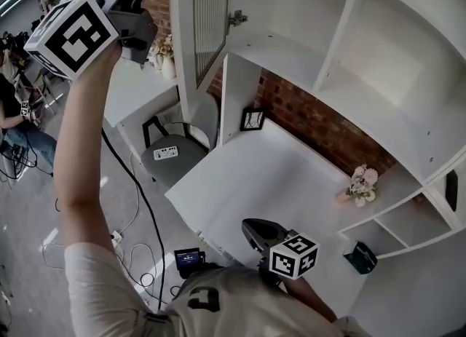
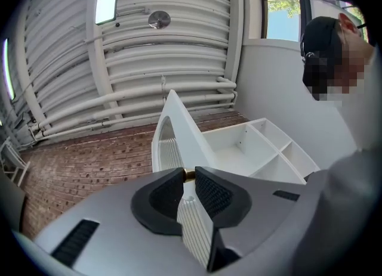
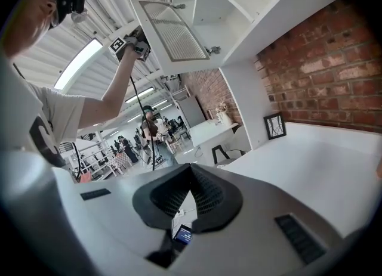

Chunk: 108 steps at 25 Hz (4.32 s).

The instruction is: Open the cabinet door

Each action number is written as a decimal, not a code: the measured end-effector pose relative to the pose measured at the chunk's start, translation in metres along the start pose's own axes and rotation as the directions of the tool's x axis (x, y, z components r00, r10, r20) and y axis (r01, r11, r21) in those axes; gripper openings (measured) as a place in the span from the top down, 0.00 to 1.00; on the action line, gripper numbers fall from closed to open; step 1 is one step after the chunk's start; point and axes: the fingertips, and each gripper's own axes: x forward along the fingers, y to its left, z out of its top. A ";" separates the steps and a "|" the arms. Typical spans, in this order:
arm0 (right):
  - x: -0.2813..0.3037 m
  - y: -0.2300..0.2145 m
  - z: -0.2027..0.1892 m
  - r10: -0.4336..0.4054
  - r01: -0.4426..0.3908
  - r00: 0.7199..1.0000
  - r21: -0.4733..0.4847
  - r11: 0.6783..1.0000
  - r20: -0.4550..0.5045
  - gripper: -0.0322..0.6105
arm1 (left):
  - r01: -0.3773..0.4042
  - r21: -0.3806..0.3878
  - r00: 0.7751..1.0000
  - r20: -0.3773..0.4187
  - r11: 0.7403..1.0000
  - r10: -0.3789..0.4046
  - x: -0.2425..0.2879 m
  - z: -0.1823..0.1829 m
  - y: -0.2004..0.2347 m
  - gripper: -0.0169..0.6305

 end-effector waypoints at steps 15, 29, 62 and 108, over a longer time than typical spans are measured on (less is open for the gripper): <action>0.039 0.020 -0.002 0.017 -0.016 0.999 0.016 1.000 -0.036 0.92 | -0.178 0.039 0.983 -0.036 0.983 0.179 -0.037 -0.004 0.091 0.95; 0.055 0.027 0.003 -0.010 0.009 0.998 -0.011 1.000 -0.058 0.92 | -0.225 0.069 0.972 -0.057 0.972 0.229 -0.061 -0.022 0.127 0.95; 0.059 0.080 0.027 -0.063 0.072 0.997 -0.263 0.962 0.042 0.92 | -0.032 0.172 0.945 -0.316 0.985 0.085 -0.243 -0.094 -0.017 0.95; -0.111 0.074 -0.050 -0.156 0.172 0.980 -0.144 0.974 0.121 0.92 | 0.050 -0.172 0.764 -0.628 0.984 -0.148 -0.296 -0.203 -0.319 0.95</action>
